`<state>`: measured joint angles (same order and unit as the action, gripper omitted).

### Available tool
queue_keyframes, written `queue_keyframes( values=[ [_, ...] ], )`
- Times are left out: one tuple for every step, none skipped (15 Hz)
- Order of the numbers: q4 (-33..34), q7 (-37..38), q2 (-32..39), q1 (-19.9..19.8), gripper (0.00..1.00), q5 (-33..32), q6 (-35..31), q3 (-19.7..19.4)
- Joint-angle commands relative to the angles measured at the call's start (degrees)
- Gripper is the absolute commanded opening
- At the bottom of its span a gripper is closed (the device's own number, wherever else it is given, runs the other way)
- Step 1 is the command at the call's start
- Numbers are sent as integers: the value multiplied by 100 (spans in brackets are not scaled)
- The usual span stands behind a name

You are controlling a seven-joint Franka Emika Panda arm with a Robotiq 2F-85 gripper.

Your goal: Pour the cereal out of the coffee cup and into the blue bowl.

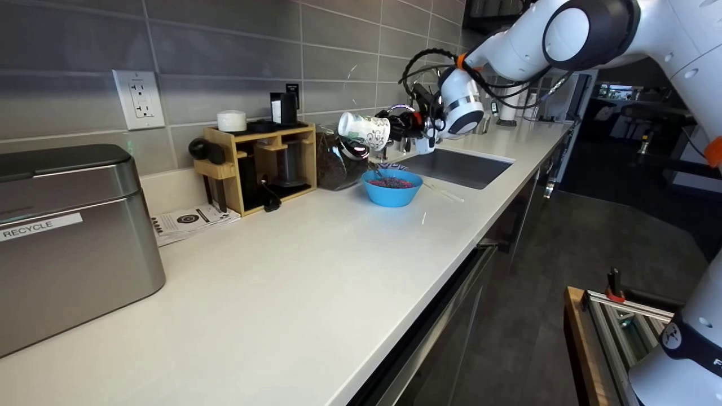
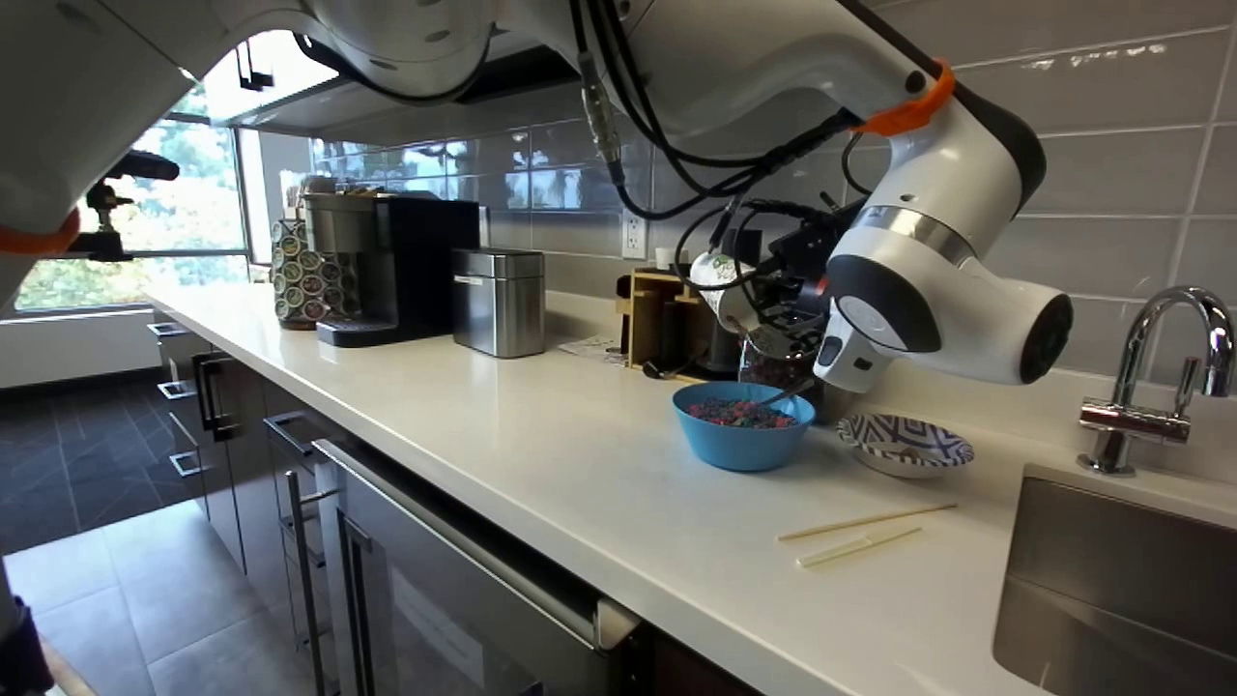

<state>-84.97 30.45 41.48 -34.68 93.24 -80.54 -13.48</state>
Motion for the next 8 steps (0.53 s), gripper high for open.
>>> queue_keyframes(
  values=[
    [348, 215, 261, -105, 0, 145, 184, 91],
    [384, 238, 286, -115, 0, 155, 192, 104],
    [415, 280, 310, -125, 0, 177, 203, 121],
    [443, 319, 333, -143, 0, 194, 232, 140],
    [468, 368, 349, -156, 0, 217, 233, 160],
    [500, 415, 371, -170, 0, 225, 233, 175],
    [515, 440, 377, -172, 0, 212, 208, 179],
    [467, 460, 299, -105, 0, 75, 95, 112]
  ],
)
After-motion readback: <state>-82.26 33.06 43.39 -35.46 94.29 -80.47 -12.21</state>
